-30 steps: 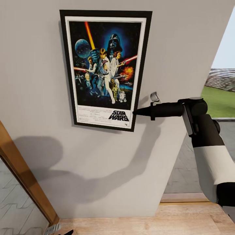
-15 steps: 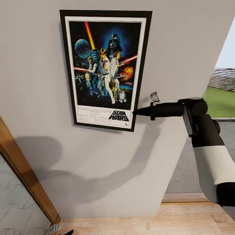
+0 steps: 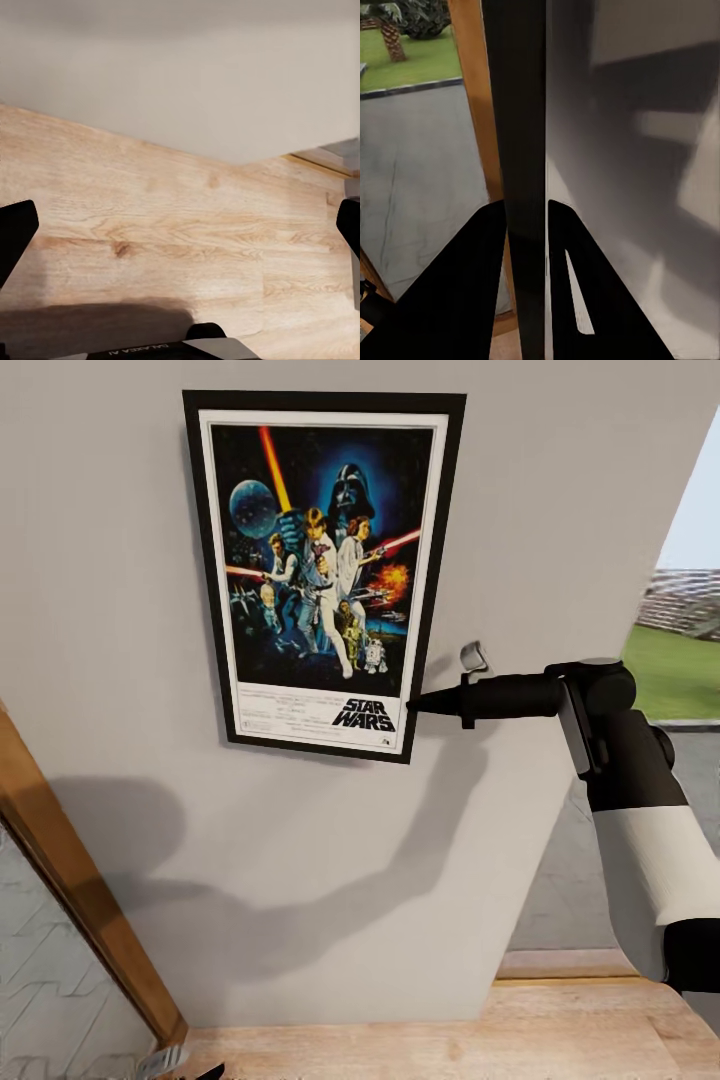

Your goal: Pick up the poster from the kitchen countertop and hang it on one of the wall nails in the kitchen.

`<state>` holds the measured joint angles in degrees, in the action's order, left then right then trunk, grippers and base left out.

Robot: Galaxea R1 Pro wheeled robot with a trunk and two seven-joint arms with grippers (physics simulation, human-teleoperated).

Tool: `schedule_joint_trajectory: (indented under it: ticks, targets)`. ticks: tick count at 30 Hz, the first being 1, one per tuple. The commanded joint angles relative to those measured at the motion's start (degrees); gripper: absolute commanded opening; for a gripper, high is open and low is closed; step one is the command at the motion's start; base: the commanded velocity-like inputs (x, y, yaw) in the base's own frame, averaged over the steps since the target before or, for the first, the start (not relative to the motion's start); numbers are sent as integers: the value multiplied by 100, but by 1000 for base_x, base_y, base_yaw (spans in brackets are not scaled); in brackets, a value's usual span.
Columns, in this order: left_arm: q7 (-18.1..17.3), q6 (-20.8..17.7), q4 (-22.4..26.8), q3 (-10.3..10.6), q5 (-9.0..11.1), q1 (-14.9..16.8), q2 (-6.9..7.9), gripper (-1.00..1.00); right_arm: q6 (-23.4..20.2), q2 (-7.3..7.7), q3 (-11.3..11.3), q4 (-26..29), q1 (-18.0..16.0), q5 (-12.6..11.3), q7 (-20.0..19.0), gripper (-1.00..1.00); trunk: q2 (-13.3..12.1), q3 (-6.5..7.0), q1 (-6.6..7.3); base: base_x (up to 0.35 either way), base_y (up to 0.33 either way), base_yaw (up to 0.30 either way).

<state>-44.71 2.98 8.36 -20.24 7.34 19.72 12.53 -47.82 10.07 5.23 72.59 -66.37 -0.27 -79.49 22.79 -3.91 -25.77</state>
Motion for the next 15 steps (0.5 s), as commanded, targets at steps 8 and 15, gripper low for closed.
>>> schedule_joint_trajectory:
  ticks: [8, 15]
  targets:
    - [-18, 27, -10, 46, 57, 5, 5, 100, -70, 4, 5, 1, -7, -8, -23, -100, 13, -14, -2, -109, 0, 0]
    - [-20, 27, -10, 46, 57, 5, 10, 100, -70, 4, 5, 1, -7, -8, -23, -100, 13, -14, -2, -14, 0, 0]
